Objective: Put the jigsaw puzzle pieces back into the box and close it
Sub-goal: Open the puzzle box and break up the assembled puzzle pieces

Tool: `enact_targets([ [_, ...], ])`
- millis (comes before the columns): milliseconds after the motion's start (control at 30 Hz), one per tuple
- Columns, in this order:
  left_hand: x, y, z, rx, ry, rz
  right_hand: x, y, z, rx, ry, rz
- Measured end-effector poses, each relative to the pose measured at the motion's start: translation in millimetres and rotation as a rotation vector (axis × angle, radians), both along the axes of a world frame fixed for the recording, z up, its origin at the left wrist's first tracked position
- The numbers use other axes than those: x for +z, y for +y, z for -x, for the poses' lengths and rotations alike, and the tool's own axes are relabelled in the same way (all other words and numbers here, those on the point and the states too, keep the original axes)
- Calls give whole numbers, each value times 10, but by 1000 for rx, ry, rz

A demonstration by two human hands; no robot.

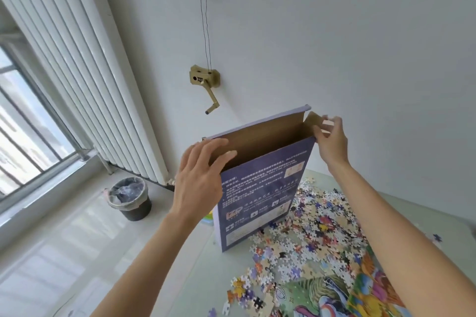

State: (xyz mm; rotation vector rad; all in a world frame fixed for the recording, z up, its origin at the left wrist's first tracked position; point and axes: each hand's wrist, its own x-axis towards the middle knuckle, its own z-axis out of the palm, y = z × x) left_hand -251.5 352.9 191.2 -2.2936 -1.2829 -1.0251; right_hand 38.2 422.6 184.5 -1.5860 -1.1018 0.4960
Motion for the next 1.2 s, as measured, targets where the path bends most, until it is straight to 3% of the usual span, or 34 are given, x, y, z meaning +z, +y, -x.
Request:
enact_targets([
  [100,93,61,-4,-18,99,130,54,-76,-15,-97,-535,-269],
  [167,149,103,24,12,121,232,90,-96,10,-20,-864,-426],
  [233,182,133,31,17,115,345,139,-79,89,161,-1006,-433],
  [300,218,170,34,5,91,453,162,-14,183,305,-1082,-262],
  [400,205,236,60,0,63,582,124,102,248,428,-1107,123],
  [467,124,250,96,-23,-7,691,85,151,243,442,-1117,203],
  [567,11,225,108,-11,-37,731,96,174,255,432,-1112,184],
  [733,113,316,-108,192,221,493,94,102,255,408,-1075,181],
  [900,7,338,-107,169,77,500,98,113,253,431,-1045,167],
  [1200,167,319,-60,157,64,309,164,103,331,407,-1017,52],
])
